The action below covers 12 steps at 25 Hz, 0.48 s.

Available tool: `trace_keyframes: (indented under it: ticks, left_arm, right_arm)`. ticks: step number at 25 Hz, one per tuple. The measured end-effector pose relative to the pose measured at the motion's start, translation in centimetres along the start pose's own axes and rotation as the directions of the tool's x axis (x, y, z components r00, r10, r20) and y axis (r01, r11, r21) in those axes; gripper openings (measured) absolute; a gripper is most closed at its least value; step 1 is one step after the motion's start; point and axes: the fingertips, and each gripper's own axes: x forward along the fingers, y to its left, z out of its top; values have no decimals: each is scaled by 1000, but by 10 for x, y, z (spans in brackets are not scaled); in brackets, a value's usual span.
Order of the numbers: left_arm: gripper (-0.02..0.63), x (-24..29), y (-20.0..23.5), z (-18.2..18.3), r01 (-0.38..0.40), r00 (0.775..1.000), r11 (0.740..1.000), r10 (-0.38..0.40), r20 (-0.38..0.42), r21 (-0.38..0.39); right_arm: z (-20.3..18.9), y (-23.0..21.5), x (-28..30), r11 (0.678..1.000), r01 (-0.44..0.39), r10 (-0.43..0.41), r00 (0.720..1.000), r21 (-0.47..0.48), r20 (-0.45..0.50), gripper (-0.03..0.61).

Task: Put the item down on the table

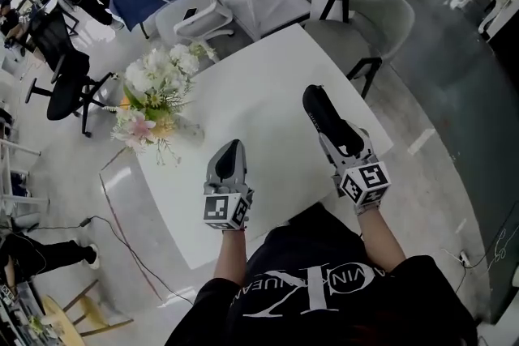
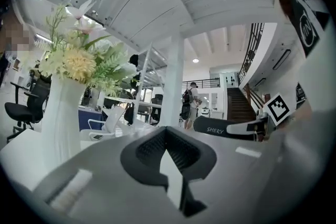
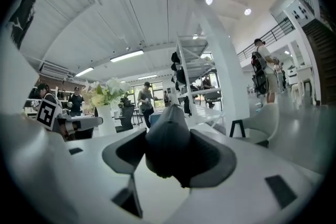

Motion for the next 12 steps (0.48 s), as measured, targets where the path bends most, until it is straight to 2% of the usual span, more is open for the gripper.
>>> trace_keyframes:
  ticks: [7,12]
  left_arm:
    - [11,41,18,-8,-67,998,998,67,-17,-20]
    - [11,66,20,-19,-76,997,997,75,-37,-32]
  right_arm:
    - [-10,-31,72,998,-53,56,995,42,-81,258]
    - [-33,-58,116,989,-44,69,982,144,-174,258]
